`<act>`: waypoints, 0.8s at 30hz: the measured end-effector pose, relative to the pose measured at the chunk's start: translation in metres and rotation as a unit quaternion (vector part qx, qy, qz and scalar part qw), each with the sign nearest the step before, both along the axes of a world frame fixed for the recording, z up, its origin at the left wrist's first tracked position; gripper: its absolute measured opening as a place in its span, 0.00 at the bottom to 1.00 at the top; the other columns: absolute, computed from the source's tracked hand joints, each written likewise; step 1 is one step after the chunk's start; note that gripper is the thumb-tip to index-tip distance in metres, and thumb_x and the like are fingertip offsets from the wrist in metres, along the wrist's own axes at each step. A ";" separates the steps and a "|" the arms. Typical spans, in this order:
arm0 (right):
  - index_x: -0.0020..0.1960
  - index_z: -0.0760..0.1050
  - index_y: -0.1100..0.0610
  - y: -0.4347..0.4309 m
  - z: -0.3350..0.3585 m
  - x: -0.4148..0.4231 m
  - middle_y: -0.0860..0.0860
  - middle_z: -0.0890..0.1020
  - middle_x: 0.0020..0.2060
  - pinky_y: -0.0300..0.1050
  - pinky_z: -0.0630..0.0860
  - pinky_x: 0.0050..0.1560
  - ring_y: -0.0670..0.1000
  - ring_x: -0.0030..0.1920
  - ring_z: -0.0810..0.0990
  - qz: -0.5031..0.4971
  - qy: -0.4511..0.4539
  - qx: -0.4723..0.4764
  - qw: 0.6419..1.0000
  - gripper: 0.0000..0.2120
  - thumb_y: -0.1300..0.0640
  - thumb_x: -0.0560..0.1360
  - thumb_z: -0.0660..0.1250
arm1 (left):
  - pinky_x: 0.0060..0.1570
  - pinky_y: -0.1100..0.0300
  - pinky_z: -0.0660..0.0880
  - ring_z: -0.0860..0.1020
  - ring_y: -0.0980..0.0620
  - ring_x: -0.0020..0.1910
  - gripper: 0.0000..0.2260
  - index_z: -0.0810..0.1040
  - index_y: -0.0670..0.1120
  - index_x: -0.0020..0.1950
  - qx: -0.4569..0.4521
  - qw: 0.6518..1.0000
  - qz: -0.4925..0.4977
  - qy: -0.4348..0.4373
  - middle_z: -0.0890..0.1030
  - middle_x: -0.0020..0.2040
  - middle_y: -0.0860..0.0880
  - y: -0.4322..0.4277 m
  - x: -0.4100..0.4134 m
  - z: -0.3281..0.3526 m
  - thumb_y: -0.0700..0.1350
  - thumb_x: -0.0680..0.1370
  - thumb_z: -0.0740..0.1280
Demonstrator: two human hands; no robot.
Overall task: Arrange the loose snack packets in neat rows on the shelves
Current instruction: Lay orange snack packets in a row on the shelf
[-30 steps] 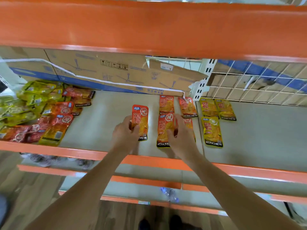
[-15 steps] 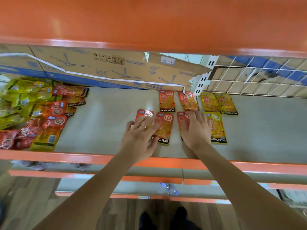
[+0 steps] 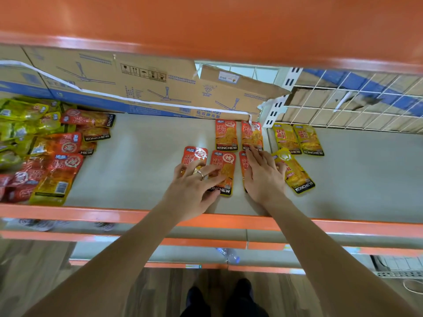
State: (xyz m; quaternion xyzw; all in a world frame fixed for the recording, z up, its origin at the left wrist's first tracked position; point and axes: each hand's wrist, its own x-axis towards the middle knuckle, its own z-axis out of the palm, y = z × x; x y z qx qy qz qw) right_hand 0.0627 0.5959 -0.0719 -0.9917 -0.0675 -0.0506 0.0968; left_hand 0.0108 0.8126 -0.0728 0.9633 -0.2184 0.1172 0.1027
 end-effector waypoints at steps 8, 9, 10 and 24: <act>0.64 0.76 0.56 0.000 -0.006 0.000 0.51 0.78 0.65 0.58 0.64 0.62 0.55 0.67 0.73 -0.004 -0.102 0.047 0.994 0.20 0.51 0.75 0.61 | 0.59 0.40 0.69 0.72 0.43 0.66 0.20 0.76 0.59 0.68 0.016 0.999 -0.018 0.022 0.75 0.70 0.55 -0.001 0.002 0.002 0.59 0.80 0.54; 0.60 0.78 0.57 0.000 -0.005 -0.002 0.51 0.80 0.61 0.59 0.66 0.60 0.57 0.63 0.75 -0.013 -0.113 0.063 0.992 0.18 0.53 0.72 0.61 | 0.60 0.39 0.69 0.71 0.43 0.67 0.21 0.76 0.59 0.68 0.018 0.999 -0.019 0.026 0.75 0.70 0.55 0.000 0.002 0.001 0.60 0.80 0.53; 0.56 0.79 0.57 0.001 -0.004 -0.003 0.52 0.81 0.57 0.59 0.68 0.58 0.59 0.59 0.76 -0.017 -0.117 0.074 0.990 0.17 0.54 0.70 0.61 | 0.60 0.39 0.68 0.71 0.43 0.67 0.21 0.76 0.59 0.68 0.020 0.999 -0.019 0.031 0.74 0.71 0.55 0.000 0.003 0.001 0.60 0.80 0.53; 0.53 0.74 0.61 0.009 -0.003 -0.009 0.59 0.75 0.52 0.57 0.72 0.54 0.61 0.53 0.70 -0.021 -0.104 0.069 0.992 0.15 0.54 0.70 0.60 | 0.58 0.41 0.68 0.72 0.45 0.66 0.21 0.77 0.59 0.67 0.015 0.999 -0.018 0.036 0.75 0.70 0.56 0.001 0.006 -0.004 0.62 0.80 0.53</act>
